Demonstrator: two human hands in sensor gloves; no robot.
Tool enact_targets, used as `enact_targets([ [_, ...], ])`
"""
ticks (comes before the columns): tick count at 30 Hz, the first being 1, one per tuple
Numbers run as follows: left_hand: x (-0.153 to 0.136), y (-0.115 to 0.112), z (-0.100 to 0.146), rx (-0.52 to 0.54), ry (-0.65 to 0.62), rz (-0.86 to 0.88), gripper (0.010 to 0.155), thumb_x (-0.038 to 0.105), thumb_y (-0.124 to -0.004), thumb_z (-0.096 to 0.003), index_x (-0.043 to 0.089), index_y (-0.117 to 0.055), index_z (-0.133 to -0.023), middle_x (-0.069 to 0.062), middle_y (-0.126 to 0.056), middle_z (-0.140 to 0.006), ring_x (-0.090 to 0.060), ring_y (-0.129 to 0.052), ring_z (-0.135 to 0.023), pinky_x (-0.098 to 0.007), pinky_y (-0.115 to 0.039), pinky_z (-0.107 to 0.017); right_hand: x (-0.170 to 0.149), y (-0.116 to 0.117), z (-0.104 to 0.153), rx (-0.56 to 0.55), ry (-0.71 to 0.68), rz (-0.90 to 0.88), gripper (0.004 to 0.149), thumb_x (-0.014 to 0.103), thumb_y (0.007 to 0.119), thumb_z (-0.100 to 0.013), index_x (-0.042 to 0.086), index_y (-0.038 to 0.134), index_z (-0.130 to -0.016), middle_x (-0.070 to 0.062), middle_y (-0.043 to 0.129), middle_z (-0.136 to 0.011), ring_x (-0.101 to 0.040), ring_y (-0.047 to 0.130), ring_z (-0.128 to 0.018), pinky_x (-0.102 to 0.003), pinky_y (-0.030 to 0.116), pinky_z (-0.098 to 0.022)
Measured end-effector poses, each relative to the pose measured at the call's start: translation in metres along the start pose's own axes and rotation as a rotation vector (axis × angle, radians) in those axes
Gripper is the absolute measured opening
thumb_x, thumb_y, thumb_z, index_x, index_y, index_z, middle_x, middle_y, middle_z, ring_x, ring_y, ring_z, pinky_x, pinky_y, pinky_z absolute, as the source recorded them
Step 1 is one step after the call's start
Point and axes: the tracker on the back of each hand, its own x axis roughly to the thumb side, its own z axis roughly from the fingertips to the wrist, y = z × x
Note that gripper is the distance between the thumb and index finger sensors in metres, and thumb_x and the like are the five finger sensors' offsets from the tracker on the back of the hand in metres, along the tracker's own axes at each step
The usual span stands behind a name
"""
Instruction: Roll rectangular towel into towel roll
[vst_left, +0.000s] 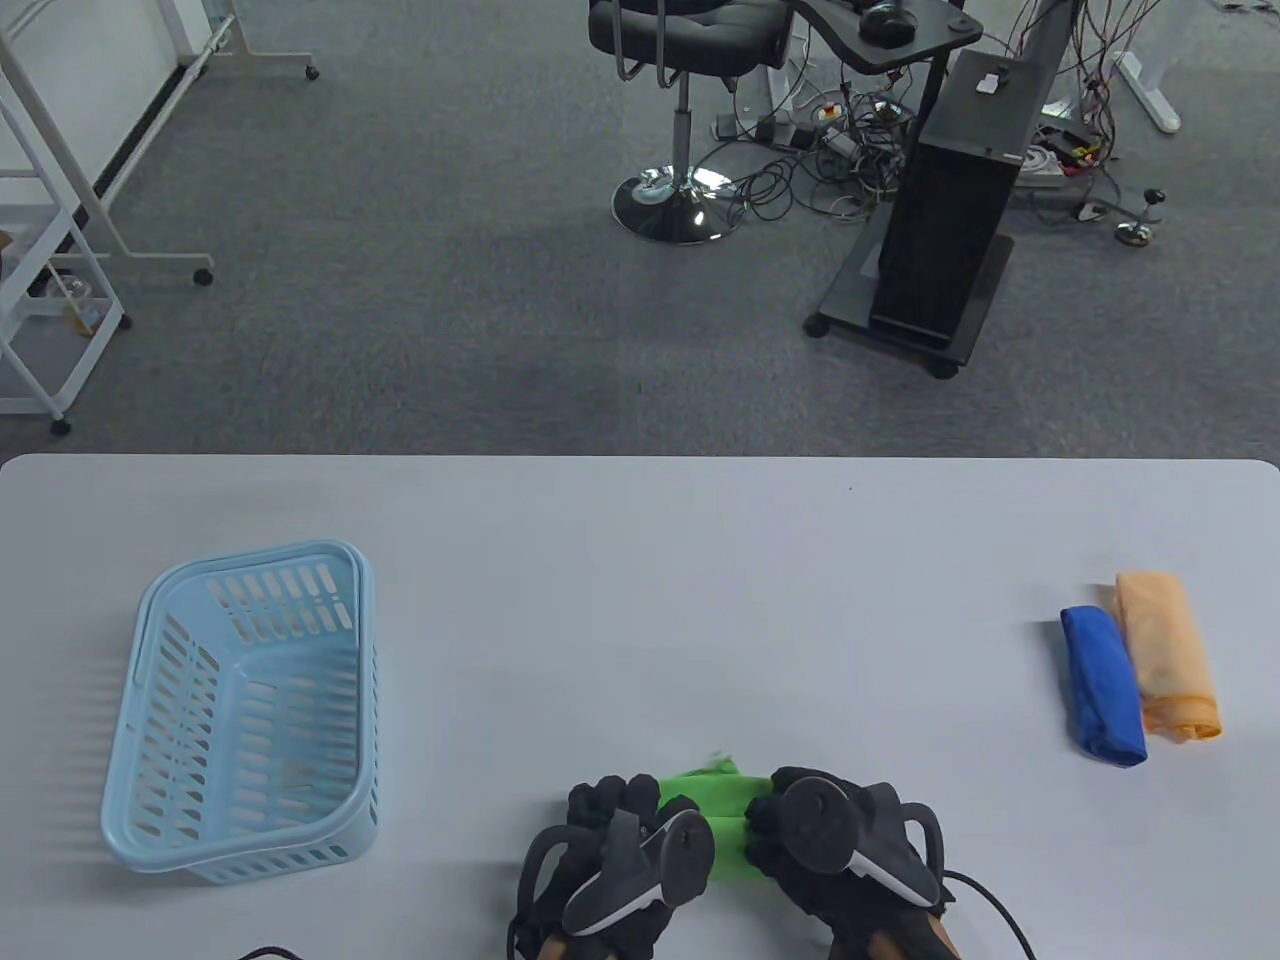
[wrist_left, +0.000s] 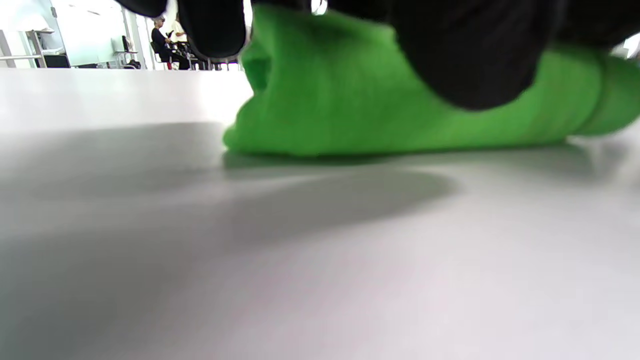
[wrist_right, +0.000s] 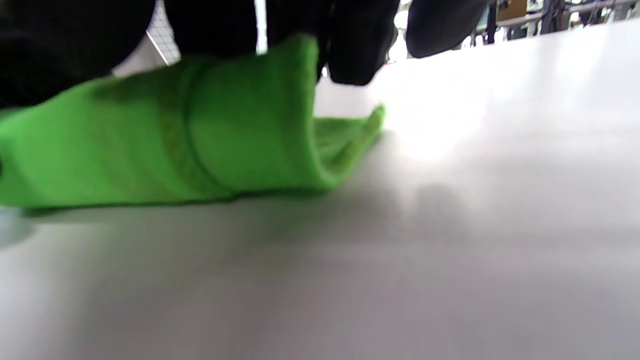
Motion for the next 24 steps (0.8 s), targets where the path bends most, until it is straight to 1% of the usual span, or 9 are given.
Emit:
enact_targets([
  [2, 0.002, -0.001, -0.002, 0.02, -0.002, -0.019, 0.075, 0.046, -0.083, -0.0342, 0.026, -0.06, -0.103, -0.013, -0.061, -0.107, -0.043, -0.059, -0.097, -0.066, -0.046, -0.07, 0.0, 0.002, 0.0, 0.044, 0.0, 0.054, 0.074, 0.049, 0.079, -0.026, 0.024, 0.067, -0.094, -0.011, 0.054, -0.1, -0.036, 0.059, -0.095, -0.061, 0.051, -0.069],
  [5, 0.002, -0.002, -0.003, 0.024, -0.009, 0.004, 0.072, 0.045, -0.079, -0.0356, 0.022, -0.061, -0.102, -0.014, -0.064, -0.105, -0.042, -0.061, -0.095, -0.066, -0.048, -0.069, 0.001, 0.003, -0.001, 0.028, 0.017, 0.056, 0.072, 0.045, 0.079, -0.027, 0.024, 0.067, -0.095, -0.01, 0.054, -0.1, -0.035, 0.059, -0.095, -0.06, 0.051, -0.069],
  [8, -0.001, -0.001, -0.001, 0.017, -0.009, 0.061, 0.07, 0.044, -0.076, -0.0368, 0.021, -0.064, -0.102, -0.018, -0.065, -0.105, -0.046, -0.057, -0.096, -0.067, -0.044, -0.069, 0.001, 0.005, -0.001, 0.029, 0.007, 0.04, 0.067, 0.042, 0.072, -0.03, 0.022, 0.068, -0.094, -0.008, 0.056, -0.099, -0.034, 0.06, -0.094, -0.06, 0.052, -0.069],
  [10, -0.002, 0.0, 0.0, 0.029, -0.023, 0.078, 0.069, 0.043, -0.074, -0.0371, 0.02, -0.067, -0.102, -0.019, -0.068, -0.105, -0.047, -0.057, -0.097, -0.067, -0.044, -0.069, 0.001, 0.006, -0.002, 0.007, 0.003, 0.052, 0.065, 0.042, 0.069, -0.03, 0.023, 0.069, -0.093, -0.006, 0.058, -0.097, -0.033, 0.061, -0.094, -0.06, 0.051, -0.069],
  [12, -0.003, 0.001, 0.0, 0.03, -0.027, 0.102, 0.068, 0.042, -0.072, -0.0374, 0.019, -0.069, -0.101, -0.017, -0.073, -0.103, -0.046, -0.059, -0.097, -0.067, -0.044, -0.069, 0.001, 0.006, -0.002, 0.032, 0.004, 0.05, 0.065, 0.042, 0.066, -0.031, 0.023, 0.068, -0.093, -0.006, 0.057, -0.097, -0.033, 0.06, -0.095, -0.06, 0.051, -0.069],
  [17, -0.012, 0.001, 0.0, 0.046, -0.029, 0.195, 0.064, 0.044, -0.065, -0.0381, 0.02, -0.076, -0.097, -0.014, -0.091, -0.088, -0.041, -0.075, -0.088, -0.064, -0.055, -0.067, -0.003, 0.006, -0.002, 0.027, 0.003, 0.039, 0.063, 0.048, 0.059, -0.031, 0.022, 0.078, -0.086, -0.003, 0.064, -0.094, -0.034, 0.063, -0.093, -0.057, 0.056, -0.067],
  [19, -0.014, 0.002, 0.0, 0.051, -0.02, 0.213, 0.063, 0.044, -0.064, -0.0383, 0.024, -0.072, -0.098, -0.013, -0.096, -0.082, -0.04, -0.08, -0.086, -0.065, -0.056, -0.066, -0.004, 0.006, -0.003, 0.041, 0.012, 0.018, 0.063, 0.048, 0.06, -0.031, 0.021, 0.079, -0.084, -0.004, 0.063, -0.095, -0.034, 0.062, -0.093, -0.057, 0.056, -0.067],
  [22, -0.013, 0.001, -0.003, 0.034, -0.002, 0.205, 0.06, 0.045, -0.063, -0.0389, 0.027, -0.078, -0.094, -0.012, -0.098, -0.076, -0.04, -0.08, -0.085, -0.065, -0.055, -0.067, -0.001, 0.002, -0.001, -0.003, 0.008, -0.007, 0.064, 0.043, 0.067, -0.032, 0.024, 0.06, -0.093, -0.006, 0.053, -0.099, -0.033, 0.059, -0.094, -0.057, 0.054, -0.069],
  [24, -0.015, 0.001, -0.003, 0.061, -0.002, 0.206, 0.058, 0.047, -0.061, -0.0396, 0.029, -0.082, -0.091, -0.011, -0.099, -0.075, -0.04, -0.078, -0.087, -0.064, -0.055, -0.067, 0.004, -0.002, 0.0, -0.045, -0.024, -0.089, 0.057, 0.034, 0.073, -0.033, 0.024, 0.061, -0.088, -0.004, 0.053, -0.098, -0.033, 0.056, -0.096, -0.058, 0.051, -0.07],
])
